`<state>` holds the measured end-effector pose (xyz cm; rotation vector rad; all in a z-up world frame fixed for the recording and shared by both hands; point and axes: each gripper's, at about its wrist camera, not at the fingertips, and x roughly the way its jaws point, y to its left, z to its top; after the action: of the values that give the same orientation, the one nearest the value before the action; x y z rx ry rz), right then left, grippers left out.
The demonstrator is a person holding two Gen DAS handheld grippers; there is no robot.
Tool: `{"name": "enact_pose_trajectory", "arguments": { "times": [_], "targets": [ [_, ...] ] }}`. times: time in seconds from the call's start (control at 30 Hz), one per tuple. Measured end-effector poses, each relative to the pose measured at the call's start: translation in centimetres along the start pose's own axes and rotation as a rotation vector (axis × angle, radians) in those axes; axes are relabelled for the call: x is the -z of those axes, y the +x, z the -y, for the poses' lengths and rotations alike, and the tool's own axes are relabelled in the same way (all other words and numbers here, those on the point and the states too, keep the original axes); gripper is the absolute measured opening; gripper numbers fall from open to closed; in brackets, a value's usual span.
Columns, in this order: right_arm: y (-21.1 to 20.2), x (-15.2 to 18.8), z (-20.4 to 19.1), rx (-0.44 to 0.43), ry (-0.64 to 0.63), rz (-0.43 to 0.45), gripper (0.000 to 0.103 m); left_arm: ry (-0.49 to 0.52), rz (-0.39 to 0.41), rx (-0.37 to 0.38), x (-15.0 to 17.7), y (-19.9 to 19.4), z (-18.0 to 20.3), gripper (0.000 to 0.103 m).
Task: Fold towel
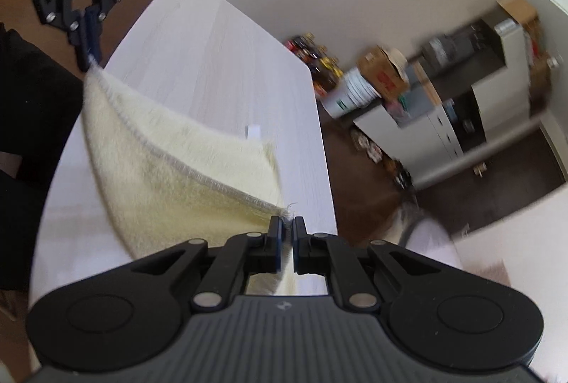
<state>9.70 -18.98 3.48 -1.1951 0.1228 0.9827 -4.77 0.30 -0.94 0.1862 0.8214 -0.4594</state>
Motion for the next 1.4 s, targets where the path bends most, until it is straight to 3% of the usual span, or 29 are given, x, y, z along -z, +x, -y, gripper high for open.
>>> {"name": "enact_pose_trajectory", "arguments": {
  "times": [0.37, 0.67, 0.87, 0.97, 1.07, 1.13, 1.23, 1.4],
  "targets": [
    [10.2, -4.2, 2.4, -0.111, -0.049, 0.078, 0.007, -0.023, -0.002, 0.071, 0.1, 0.3, -0.5, 0.008],
    [17.5, -3.7, 2.3, -0.214, -0.005, 0.066, 0.007, -0.061, -0.002, 0.109, 0.4, 0.7, -1.8, 0.008],
    [19.1, -2.9, 1.9, -0.249, 0.012, 0.063, 0.008, -0.066, -0.004, 0.134, 0.5, 1.1, -2.2, 0.008],
    [19.5, -2.7, 2.7, -0.235, 0.081, 0.078, 0.026, -0.065, -0.001, 0.141, 0.4, 1.3, -2.1, 0.008],
    [19.7, -2.3, 3.6, -0.221, 0.160, 0.094, 0.033, -0.063, 0.002, 0.142, 0.5, 1.3, -2.1, 0.008],
    [19.7, -2.0, 4.0, -0.226, 0.212, 0.095, 0.031, -0.070, 0.007, 0.141, 0.6, 1.4, -2.1, 0.008],
    [18.4, -1.8, 4.7, -0.215, 0.264, 0.094, 0.031, -0.071, 0.018, 0.142, 0.6, 1.3, -1.9, 0.008],
    [13.0, -0.7, 4.6, -0.109, 0.395, 0.061, 0.032, -0.043, 0.042, 0.150, 0.3, 0.4, -1.9, 0.009]
  ]
}}
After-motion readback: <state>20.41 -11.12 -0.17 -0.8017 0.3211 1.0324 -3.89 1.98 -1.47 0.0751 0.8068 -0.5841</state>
